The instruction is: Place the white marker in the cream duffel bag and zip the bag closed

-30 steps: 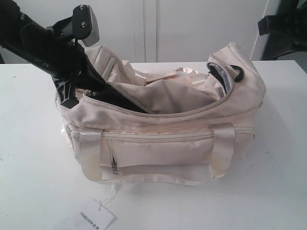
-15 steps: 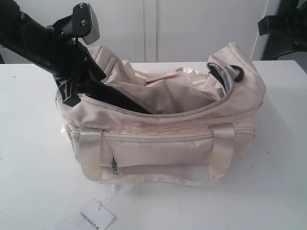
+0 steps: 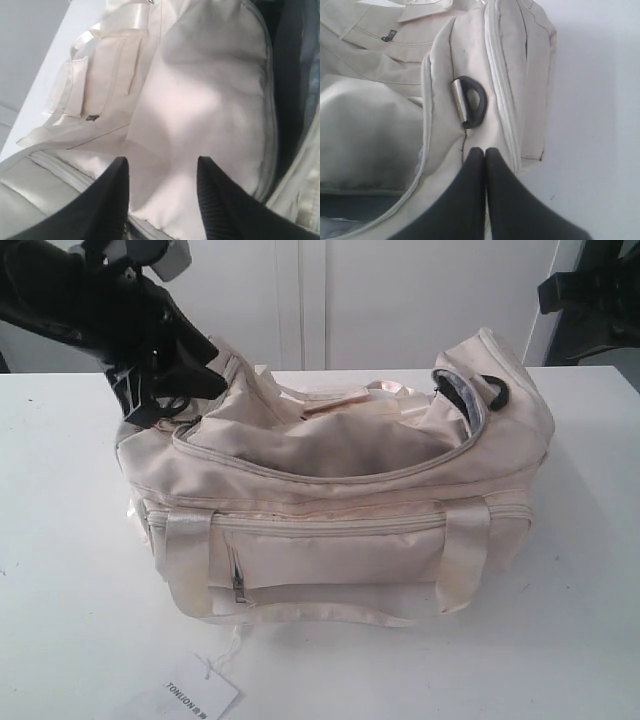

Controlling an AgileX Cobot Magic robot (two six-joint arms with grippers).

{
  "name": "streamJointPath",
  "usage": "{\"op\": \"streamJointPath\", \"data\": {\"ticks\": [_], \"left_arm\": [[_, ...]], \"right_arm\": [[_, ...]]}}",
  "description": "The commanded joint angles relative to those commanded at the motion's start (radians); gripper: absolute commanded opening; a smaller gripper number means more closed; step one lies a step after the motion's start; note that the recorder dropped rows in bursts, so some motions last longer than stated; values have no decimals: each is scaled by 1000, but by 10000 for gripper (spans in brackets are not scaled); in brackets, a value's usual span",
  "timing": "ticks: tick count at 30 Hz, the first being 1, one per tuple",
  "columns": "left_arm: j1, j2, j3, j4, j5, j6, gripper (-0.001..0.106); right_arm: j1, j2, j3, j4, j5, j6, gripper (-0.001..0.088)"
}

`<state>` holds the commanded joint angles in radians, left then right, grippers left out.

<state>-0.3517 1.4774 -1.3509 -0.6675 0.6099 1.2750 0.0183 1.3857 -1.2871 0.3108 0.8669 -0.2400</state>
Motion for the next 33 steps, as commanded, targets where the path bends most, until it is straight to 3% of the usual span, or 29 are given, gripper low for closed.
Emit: {"op": "streamJointPath", "data": {"ticks": [4, 9, 16, 18, 25, 33], "left_arm": [[0, -21, 0, 0, -54, -31, 483], [0, -23, 0, 13, -152, -179, 483], [2, -23, 0, 180, -187, -400, 473], [2, -23, 0, 221, -169, -445, 411], [2, -23, 0, 239, -135, -477, 0], [2, -23, 0, 258, -146, -582, 0]], "right_arm": [[0, 0, 0, 0, 0, 0, 0], [0, 0, 0, 0, 0, 0, 0], [0, 0, 0, 0, 0, 0, 0], [0, 0, 0, 0, 0, 0, 0], [0, 0, 0, 0, 0, 0, 0], [0, 0, 0, 0, 0, 0, 0]]}}
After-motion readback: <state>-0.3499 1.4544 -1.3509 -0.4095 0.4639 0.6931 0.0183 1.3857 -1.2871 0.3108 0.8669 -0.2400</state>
